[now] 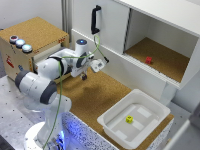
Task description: Put the grasped purple object in the drawer
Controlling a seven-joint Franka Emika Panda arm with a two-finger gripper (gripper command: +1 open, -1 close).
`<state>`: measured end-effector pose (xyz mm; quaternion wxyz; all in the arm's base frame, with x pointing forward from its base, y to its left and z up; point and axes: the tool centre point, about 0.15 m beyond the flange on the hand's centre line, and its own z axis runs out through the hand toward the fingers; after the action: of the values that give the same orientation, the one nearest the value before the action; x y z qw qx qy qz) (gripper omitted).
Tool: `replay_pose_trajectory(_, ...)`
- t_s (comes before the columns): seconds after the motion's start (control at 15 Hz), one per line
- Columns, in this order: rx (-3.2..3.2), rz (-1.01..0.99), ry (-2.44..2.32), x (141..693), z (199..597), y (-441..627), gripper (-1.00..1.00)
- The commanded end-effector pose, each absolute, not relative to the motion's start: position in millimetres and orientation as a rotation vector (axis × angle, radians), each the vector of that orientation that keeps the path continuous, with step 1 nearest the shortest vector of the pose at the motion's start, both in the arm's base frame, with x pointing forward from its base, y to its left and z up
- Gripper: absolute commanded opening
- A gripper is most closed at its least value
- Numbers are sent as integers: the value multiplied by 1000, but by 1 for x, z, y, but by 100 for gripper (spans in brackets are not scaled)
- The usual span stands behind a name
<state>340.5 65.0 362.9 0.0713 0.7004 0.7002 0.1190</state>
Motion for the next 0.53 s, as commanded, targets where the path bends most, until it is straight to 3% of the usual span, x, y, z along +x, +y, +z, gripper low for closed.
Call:
replay_pose_trajectory(0.0,1995,332,2034,332,432,111,-100)
replay_pose_trajectory(0.47,1920,466,2070,330,491,192,-100)
